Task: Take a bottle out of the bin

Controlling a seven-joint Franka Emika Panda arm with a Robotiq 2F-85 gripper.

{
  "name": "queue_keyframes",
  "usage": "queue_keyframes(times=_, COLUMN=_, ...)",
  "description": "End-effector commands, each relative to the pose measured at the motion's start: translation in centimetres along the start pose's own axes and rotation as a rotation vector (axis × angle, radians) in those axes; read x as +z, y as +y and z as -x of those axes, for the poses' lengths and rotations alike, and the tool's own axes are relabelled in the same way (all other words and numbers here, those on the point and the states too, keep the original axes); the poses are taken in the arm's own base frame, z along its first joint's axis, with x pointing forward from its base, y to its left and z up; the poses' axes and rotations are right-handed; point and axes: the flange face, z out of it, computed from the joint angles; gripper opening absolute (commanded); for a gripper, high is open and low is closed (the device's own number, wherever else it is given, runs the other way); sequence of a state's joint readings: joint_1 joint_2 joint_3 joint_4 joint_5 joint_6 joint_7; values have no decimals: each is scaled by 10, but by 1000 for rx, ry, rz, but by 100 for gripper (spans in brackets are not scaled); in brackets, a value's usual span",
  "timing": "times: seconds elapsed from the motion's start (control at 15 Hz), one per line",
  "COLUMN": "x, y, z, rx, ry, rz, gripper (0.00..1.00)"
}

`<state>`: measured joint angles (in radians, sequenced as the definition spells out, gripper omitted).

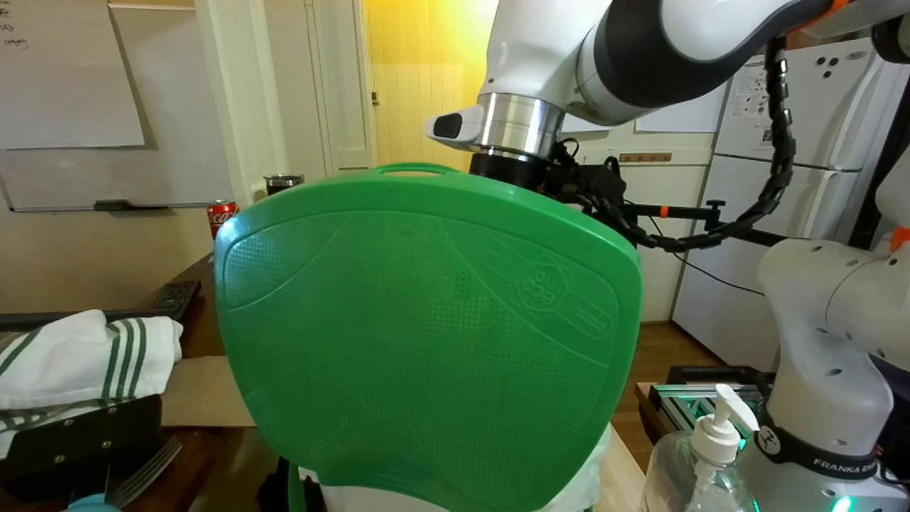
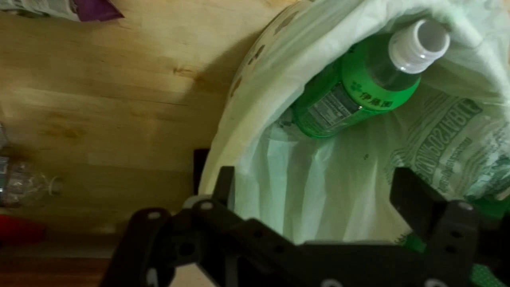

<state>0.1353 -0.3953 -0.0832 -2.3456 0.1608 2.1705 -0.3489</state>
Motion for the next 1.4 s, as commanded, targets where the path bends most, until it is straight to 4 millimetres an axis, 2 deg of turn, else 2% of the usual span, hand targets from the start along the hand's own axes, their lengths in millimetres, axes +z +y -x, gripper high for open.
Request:
queue_keyframes(times=0.0, x=16, y=-18, z=-17, rx=-67, ry=-6, rz=-93, gripper=100)
queue_keyframes(times=0.2, x=30, y=-34, z=-23, rx=-102, ry=-25, rz=-155, gripper=100)
queue_keyframes(times=0.47, x=46, y=-46, z=-20, rx=-107, ry=-107, rz=-194, gripper=100)
queue_keyframes(times=0.87, x=62, y=-52, z=-14, rx=-110, ry=-231, rz=-180, gripper=100)
queue_keyframes(times=1.33, x=76, y=-54, z=-12, rx=0, ry=-309, rz=-73, gripper=100)
